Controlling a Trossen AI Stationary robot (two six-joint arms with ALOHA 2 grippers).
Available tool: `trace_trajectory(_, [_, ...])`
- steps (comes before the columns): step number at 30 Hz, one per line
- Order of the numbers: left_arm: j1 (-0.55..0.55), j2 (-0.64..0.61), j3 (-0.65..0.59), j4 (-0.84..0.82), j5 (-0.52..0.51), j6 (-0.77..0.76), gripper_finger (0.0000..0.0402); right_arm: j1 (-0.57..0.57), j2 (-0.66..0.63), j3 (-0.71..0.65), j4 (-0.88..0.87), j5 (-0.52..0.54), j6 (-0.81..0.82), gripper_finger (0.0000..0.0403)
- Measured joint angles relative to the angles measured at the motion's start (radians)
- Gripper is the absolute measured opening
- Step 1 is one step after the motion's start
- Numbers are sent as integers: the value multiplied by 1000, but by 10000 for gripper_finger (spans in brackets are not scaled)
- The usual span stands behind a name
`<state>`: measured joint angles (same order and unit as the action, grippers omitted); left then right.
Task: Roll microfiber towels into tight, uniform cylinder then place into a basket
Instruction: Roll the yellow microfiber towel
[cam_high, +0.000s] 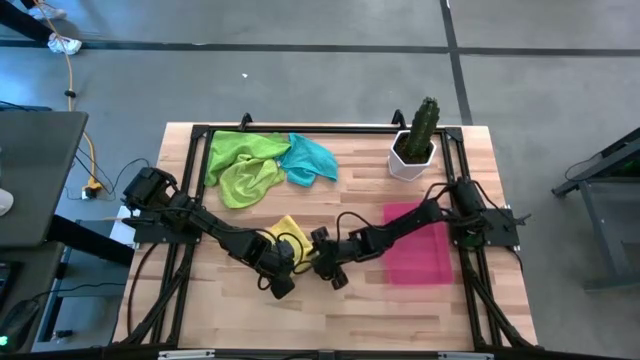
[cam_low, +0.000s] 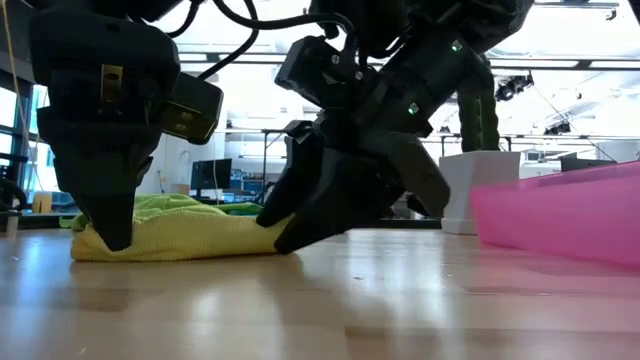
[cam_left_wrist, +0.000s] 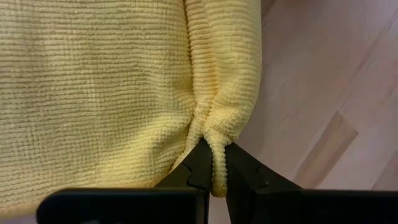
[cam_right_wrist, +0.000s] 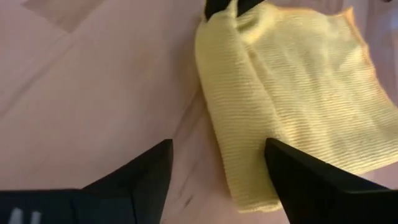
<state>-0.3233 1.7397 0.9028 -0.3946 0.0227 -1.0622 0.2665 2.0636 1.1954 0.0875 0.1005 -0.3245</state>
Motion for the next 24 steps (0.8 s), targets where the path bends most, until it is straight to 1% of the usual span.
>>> trace_trajectory(7, [0, 0, 0, 2, 0, 0, 17, -30, 4, 0, 18, -9, -22, 247])
trace_trajectory(12, [0, 0, 0, 3, 0, 0, 17, -49, 33, 3, 27, -48, -21, 247])
trace_trajectory(15, [0, 0, 0, 3, 0, 0, 17, -53, 42, 4, 30, -60, -15, 236])
trace_trajectory(17, [0, 0, 0, 5, 0, 0, 17, -56, 43, 4, 25, -64, -9, 217])
trace_trajectory(19, [0, 0, -1, 13, 2, 8, 17, -60, 45, 4, 24, -74, 10, 188])
trace_trajectory(24, [1, 0, -3, 60, 55, 92, 17, -75, 48, 5, 16, -76, 78, 93])
